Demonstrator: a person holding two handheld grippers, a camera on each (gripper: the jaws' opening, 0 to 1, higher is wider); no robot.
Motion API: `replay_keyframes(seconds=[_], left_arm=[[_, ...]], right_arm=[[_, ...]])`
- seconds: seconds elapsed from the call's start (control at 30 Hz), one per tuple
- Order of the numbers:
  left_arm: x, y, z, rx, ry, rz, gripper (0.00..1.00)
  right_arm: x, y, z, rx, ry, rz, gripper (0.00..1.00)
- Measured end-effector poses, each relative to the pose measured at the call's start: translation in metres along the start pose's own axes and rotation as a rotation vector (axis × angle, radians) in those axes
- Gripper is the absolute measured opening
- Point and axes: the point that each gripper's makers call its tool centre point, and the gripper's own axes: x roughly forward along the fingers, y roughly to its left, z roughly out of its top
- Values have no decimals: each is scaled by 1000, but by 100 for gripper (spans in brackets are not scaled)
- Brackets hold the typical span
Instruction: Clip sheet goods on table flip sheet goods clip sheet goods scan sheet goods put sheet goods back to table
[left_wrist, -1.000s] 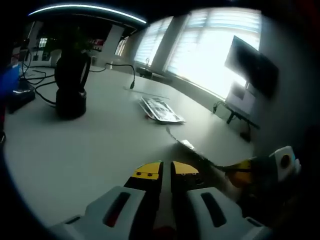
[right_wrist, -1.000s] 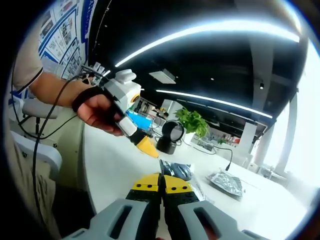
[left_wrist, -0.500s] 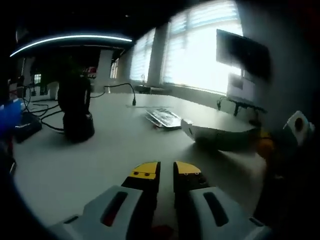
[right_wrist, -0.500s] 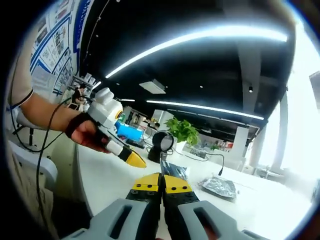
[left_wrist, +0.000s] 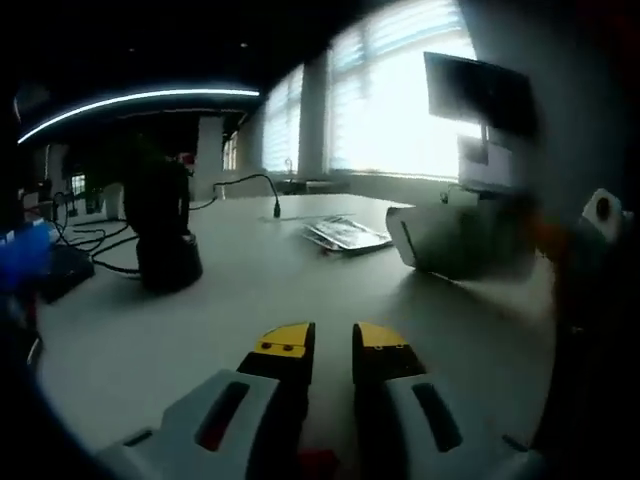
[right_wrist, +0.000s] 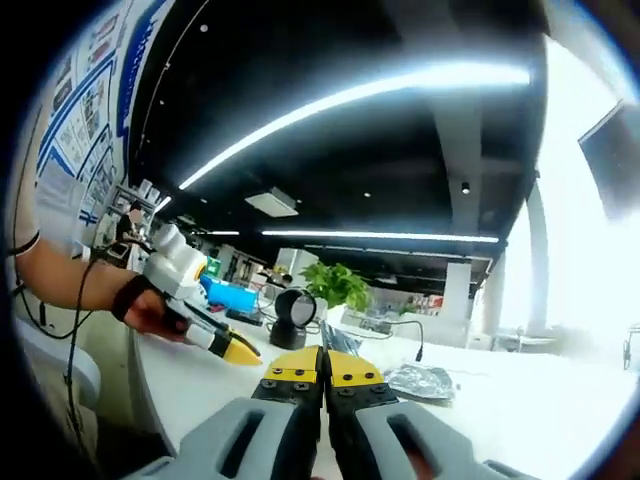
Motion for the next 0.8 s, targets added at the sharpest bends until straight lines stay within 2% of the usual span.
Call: replay_keyframes(seconds=[0.1, 0.2, 0.47, 0.6, 0.73, 0.8], left_arm=[[-1, 1, 0, 28, -7, 14, 8], [-1, 0, 1, 18, -14, 7, 8], [-1, 9, 3, 14, -30, 55, 8], [-1, 10, 2, 51, -26, 81, 8], [-3, 8, 3, 79, -36, 83, 8], [-4, 9, 5, 55, -47, 77, 8]], right_arm=[[-1, -1, 3, 5, -15, -2, 0], [-1, -4, 5, 7, -26, -15, 0], [-10, -23, 5, 75, -57, -97, 0], [-15, -33, 5, 93, -63, -139, 0], [-20, -43, 4, 109, -67, -182, 0], [-22, -45, 4, 118, -71, -184, 0]])
